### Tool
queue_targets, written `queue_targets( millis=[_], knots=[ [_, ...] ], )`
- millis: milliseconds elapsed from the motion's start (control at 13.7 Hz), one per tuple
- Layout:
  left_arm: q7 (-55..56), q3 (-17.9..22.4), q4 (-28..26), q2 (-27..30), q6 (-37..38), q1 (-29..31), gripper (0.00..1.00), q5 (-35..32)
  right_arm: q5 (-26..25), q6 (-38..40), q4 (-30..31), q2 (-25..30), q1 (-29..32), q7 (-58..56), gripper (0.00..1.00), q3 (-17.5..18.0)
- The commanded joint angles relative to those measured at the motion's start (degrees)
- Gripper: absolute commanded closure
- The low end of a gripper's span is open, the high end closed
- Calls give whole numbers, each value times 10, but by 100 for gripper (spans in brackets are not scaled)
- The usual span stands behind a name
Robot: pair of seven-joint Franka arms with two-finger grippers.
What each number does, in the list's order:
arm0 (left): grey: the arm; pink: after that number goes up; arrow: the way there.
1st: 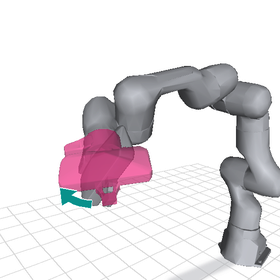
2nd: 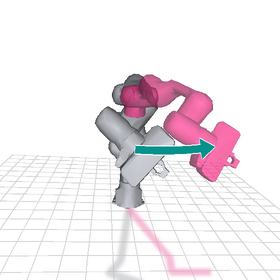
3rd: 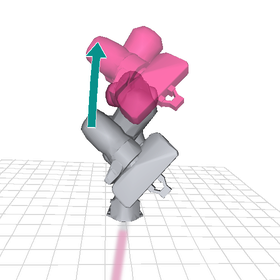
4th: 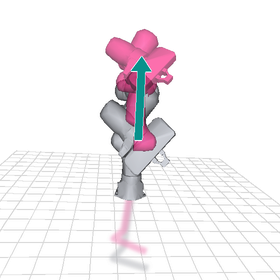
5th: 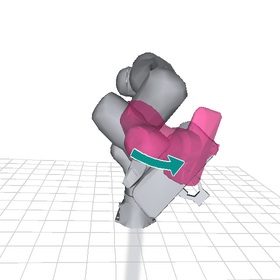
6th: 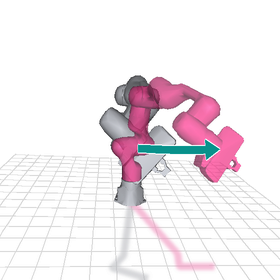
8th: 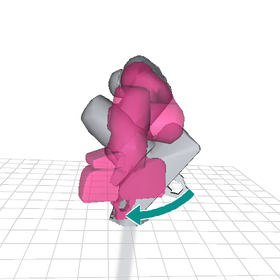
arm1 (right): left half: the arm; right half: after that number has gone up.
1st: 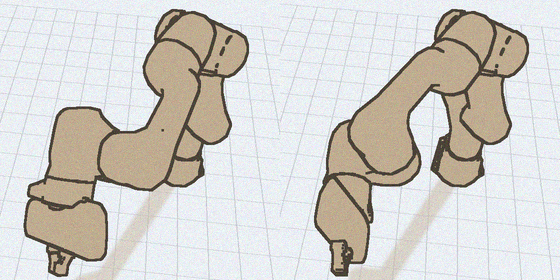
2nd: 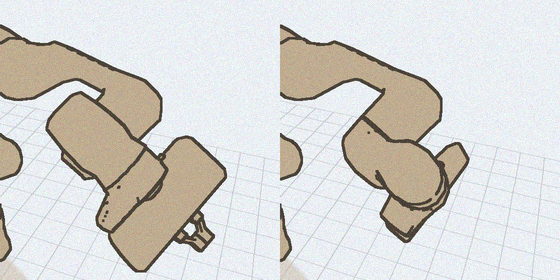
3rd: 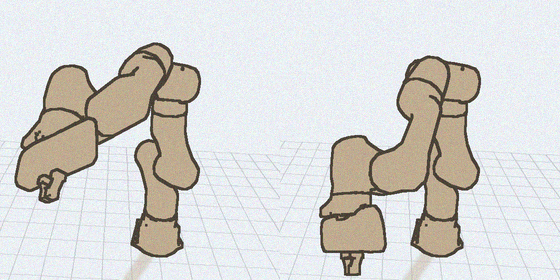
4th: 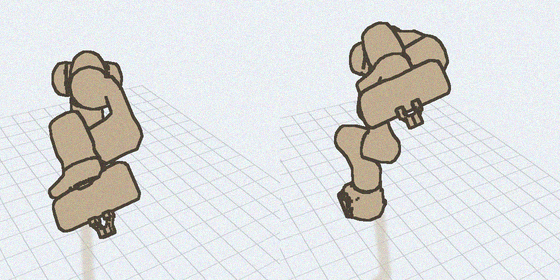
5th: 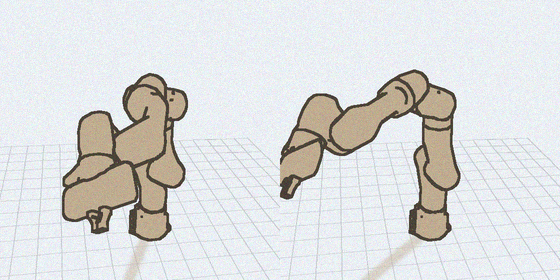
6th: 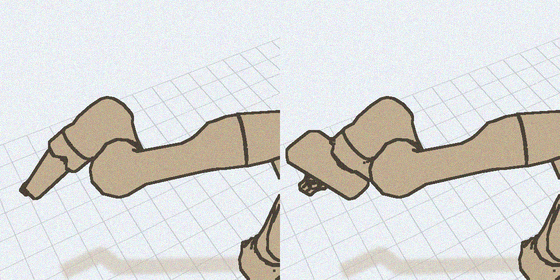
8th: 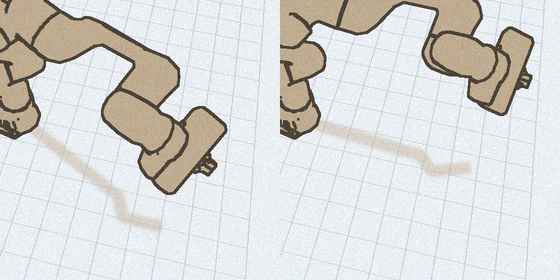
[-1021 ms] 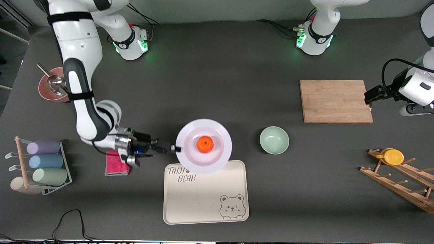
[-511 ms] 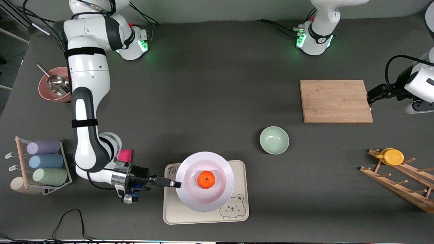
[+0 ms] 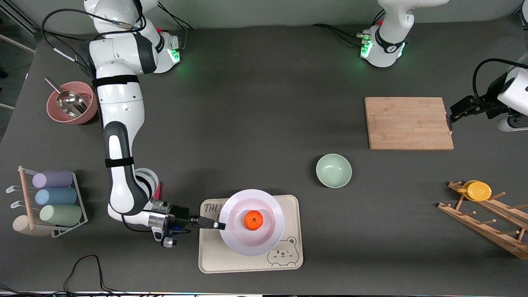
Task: Place orange and plate with both arms
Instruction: 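Position the plate on the placemat with the right gripper, then open the right gripper and withdraw it from the plate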
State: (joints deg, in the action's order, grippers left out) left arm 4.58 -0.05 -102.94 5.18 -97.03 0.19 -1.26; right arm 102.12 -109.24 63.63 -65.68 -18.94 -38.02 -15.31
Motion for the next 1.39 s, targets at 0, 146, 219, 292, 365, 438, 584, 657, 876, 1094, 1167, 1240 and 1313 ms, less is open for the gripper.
queue_targets(
  millis=[0, 146, 219, 292, 365, 438, 584, 657, 876, 1094, 1167, 1240, 1313],
  knots=[
    [-11, 1, -6, 12, 11, 0, 0, -5, 18, -2, -18, -26, 4, -31, 100, 5],
    [-11, 1, -7, 12, 13, 1, 0, -5, 28, -3, -18, -35, 2, -44, 100, 9],
    [-11, 1, -8, 15, 12, 1, 0, -5, 28, -4, -18, -38, 2, -50, 100, 9],
    [-11, 1, -9, 15, 12, 1, 0, -5, 28, -4, -18, -40, 2, -59, 100, 10],
    [-11, 2, -9, 14, 11, 1, 0, -5, 28, -4, -18, -45, 1, -69, 100, 9],
    [-11, 2, -9, 14, 11, 1, 0, -5, 28, -4, -18, -46, 1, -84, 100, 10],
    [-11, 2, -9, 14, 10, 1, 0, -5, 28, -4, -18, -51, 1, -89, 100, 9],
    [-11, 2, -9, 14, 9, 2, 0, -5, 27, -4, -18, -51, 1, -89, 100, 9],
    [-11, 2, -10, 13, 7, 2, 0, -5, 27, -4, -18, -51, 1, -87, 89, 9],
    [-11, 3, -13, 13, 4, 2, 0, -5, 26, -4, -18, -51, 1, -83, 60, 9],
    [-11, 3, -14, 12, 3, 2, 0, -5, 26, -5, -18, -51, 1, -82, 56, 9],
    [-11, 2, -14, 12, 2, 2, 0, -5, 25, -5, -18, -51, 1, -80, 55, 9],
    [-11, 2, -14, 12, -1, 2, 0, -5, 24, -5, -18, -51, 1, -79, 54, 9]
  ],
)
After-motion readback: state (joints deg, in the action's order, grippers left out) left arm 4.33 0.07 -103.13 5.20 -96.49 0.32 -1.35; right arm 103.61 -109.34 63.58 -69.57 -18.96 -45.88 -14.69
